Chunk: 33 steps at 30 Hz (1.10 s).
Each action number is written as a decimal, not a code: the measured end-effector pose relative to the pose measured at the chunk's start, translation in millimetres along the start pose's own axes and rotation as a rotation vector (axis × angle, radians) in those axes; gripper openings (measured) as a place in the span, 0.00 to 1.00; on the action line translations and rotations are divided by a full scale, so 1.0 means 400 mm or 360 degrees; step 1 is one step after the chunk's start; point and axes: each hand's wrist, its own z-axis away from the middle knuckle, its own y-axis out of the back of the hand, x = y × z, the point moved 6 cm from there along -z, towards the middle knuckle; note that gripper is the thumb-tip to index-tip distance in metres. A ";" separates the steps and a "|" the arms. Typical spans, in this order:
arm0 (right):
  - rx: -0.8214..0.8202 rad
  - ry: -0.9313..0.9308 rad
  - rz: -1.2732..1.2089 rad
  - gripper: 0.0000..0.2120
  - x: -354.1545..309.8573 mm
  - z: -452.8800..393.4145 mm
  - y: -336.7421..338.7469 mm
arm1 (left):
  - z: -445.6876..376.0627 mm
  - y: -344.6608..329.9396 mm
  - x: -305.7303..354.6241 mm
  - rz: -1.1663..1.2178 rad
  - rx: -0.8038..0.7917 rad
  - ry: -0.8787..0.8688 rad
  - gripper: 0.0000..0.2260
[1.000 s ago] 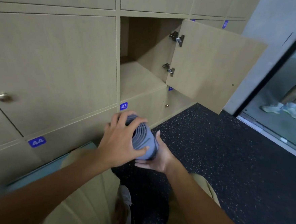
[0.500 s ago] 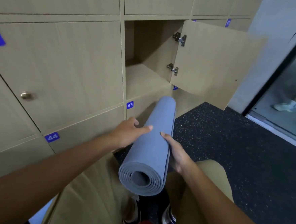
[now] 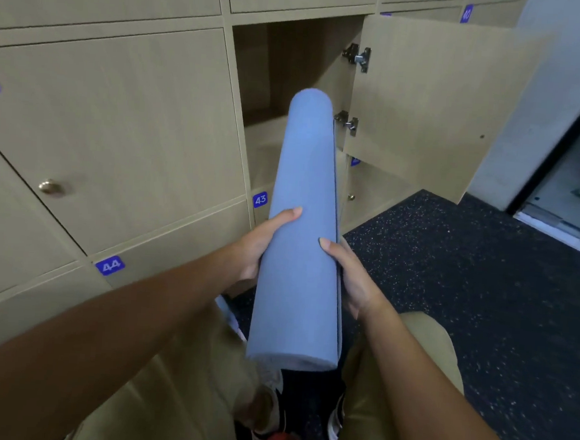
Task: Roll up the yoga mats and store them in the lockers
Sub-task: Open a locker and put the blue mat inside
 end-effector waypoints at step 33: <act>0.0103 0.0056 0.0506 0.30 -0.063 -0.573 0.135 | -0.609 0.188 0.382 -0.0660 0.0803 -0.0437 0.44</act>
